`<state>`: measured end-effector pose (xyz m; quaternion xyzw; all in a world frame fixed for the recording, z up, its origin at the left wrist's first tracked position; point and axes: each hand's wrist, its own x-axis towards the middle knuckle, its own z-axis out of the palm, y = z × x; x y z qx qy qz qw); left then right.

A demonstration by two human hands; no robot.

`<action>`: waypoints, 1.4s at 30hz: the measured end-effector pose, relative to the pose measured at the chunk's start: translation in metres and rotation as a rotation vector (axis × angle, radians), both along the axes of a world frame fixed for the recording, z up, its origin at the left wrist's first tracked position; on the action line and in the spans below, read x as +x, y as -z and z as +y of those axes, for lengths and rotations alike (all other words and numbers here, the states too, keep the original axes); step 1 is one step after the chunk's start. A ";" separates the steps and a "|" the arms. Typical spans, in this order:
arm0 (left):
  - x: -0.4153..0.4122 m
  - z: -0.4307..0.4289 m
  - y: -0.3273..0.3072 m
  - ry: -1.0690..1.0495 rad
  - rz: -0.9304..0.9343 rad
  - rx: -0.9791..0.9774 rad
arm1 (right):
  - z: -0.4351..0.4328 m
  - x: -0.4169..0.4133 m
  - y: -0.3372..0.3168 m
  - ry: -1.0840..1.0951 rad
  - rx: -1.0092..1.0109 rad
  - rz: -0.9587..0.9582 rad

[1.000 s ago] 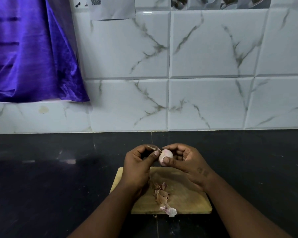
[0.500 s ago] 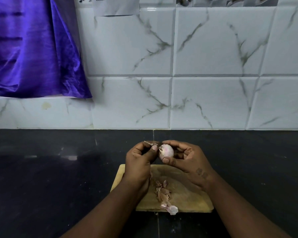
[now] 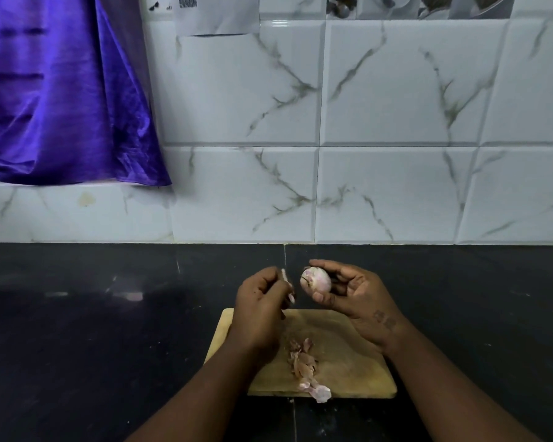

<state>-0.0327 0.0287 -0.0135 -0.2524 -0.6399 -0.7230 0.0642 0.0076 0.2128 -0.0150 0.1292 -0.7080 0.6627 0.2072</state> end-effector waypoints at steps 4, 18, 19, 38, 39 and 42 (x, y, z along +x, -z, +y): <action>0.001 -0.003 0.008 -0.094 0.182 -0.248 | 0.000 -0.001 0.001 0.009 0.026 0.001; 0.002 0.000 0.006 -0.148 0.327 -0.278 | 0.001 0.000 0.000 0.045 0.085 0.004; 0.000 0.000 0.006 -0.151 0.341 -0.284 | 0.001 0.000 0.000 0.055 0.093 0.004; -0.003 0.001 0.007 -0.124 0.445 -0.232 | -0.010 0.001 0.009 0.064 0.003 -0.004; -0.004 0.001 0.007 -0.125 0.449 -0.228 | -0.011 0.001 0.009 0.071 0.000 -0.002; -0.004 0.001 0.007 -0.113 0.463 -0.208 | -0.012 0.001 0.008 0.102 0.023 0.011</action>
